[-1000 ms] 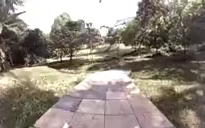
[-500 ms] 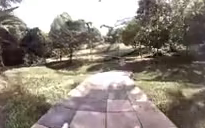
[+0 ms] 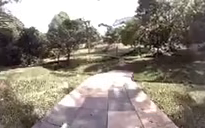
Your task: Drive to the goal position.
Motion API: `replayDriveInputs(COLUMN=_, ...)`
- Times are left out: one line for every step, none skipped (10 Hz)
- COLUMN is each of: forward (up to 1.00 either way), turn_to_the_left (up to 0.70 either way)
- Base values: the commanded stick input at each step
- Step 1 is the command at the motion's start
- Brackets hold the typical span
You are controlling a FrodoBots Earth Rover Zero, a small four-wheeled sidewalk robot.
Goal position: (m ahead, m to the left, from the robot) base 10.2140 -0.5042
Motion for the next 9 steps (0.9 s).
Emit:
replayDriveInputs(forward=0.7, turn_to_the_left=-0.14)
replayDriveInputs(forward=0.7, turn_to_the_left=0.0)
replayDriveInputs(forward=0.7, turn_to_the_left=0.0)
replayDriveInputs(forward=0.7, turn_to_the_left=0.0)
replayDriveInputs(forward=0.7, turn_to_the_left=0.0)
replayDriveInputs(forward=0.7, turn_to_the_left=0.0)
replayDriveInputs(forward=0.7, turn_to_the_left=0.0)
replayDriveInputs(forward=0.7, turn_to_the_left=0.0)
replayDriveInputs(forward=0.7, turn_to_the_left=0.0)
